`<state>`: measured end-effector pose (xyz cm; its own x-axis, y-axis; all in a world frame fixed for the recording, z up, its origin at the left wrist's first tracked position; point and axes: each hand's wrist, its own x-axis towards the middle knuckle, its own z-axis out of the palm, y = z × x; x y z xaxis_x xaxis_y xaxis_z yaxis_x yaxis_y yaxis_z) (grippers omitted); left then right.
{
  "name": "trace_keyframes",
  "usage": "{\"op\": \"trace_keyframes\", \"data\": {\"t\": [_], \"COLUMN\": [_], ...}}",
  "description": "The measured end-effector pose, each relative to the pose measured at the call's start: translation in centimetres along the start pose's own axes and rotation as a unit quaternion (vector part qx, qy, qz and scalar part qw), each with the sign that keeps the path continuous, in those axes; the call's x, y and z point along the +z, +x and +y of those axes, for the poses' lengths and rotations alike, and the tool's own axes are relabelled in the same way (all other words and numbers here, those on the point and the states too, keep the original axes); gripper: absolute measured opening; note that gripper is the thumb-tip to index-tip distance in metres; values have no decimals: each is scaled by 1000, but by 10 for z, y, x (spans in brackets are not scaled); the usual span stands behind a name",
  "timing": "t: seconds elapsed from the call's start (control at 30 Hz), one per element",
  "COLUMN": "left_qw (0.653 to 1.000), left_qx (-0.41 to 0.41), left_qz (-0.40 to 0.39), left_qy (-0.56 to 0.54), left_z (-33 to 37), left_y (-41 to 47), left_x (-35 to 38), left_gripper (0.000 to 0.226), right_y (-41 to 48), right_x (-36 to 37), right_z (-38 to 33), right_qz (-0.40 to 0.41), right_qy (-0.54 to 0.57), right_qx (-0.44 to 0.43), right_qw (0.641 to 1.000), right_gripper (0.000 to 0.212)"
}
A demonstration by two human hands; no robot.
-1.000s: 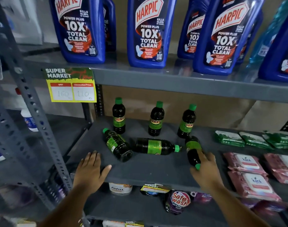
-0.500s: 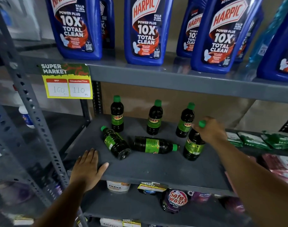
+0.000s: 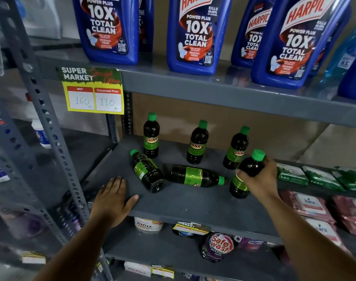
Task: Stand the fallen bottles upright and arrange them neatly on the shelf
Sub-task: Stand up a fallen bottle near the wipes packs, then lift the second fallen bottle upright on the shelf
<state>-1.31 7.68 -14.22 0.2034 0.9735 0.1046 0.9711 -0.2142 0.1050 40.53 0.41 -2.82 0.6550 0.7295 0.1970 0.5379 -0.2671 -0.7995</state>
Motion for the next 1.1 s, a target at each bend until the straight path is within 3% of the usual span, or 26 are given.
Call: {"op": "trace_keyframes", "data": {"t": [0.23,0.43,0.53,0.6,0.7,0.77,0.83,0.9,0.93,1.0,1.03,1.1], "left_qw": [1000,1000,1000,1000,1000,1000,999,998,998,997,997,996], "left_qx": [3,4,7,8,10,21,38,54,58,64,66,67], "left_qz": [-8,-19,-24,-19,0,-1,10,13,15,22,32,38], "left_qy": [0,-4,-5,-10,-10,-3,0,-7,-13,-25,-33,-43], "left_z": [2,1,2,2,1,0,-1,-2,-2,-4,-5,-4], "left_y": [0,-1,0,-1,-2,0,2,3,2,0,0,-1], "left_x": [-2,-2,-4,-4,-5,-6,-7,-7,-6,-4,-3,-4], "left_gripper": [98,98,99,100,98,96,93,94,94,90,89,89], "right_y": [-4,-14,-12,-18,-44,-67,-80,-82,-78,-65,-58,-47], "right_x": [5,9,11,11,20,34,56,74,85,102,108,117], "right_z": [3,11,14,15,20,21,25,17,15,1,-8,-22], "right_qz": [-19,14,-4,42,159,126,10,-134,-158,-118,-87,-74], "right_qy": [48,60,87,59,-87,-131,-158,-108,-56,67,146,286], "right_qx": [35,41,32,-15,-137,-234,-280,-196,-120,84,196,354], "right_qw": [998,997,996,997,974,955,947,965,979,987,966,888], "right_gripper": [90,83,97,116,96,80,73,79,83,83,82,73]}}
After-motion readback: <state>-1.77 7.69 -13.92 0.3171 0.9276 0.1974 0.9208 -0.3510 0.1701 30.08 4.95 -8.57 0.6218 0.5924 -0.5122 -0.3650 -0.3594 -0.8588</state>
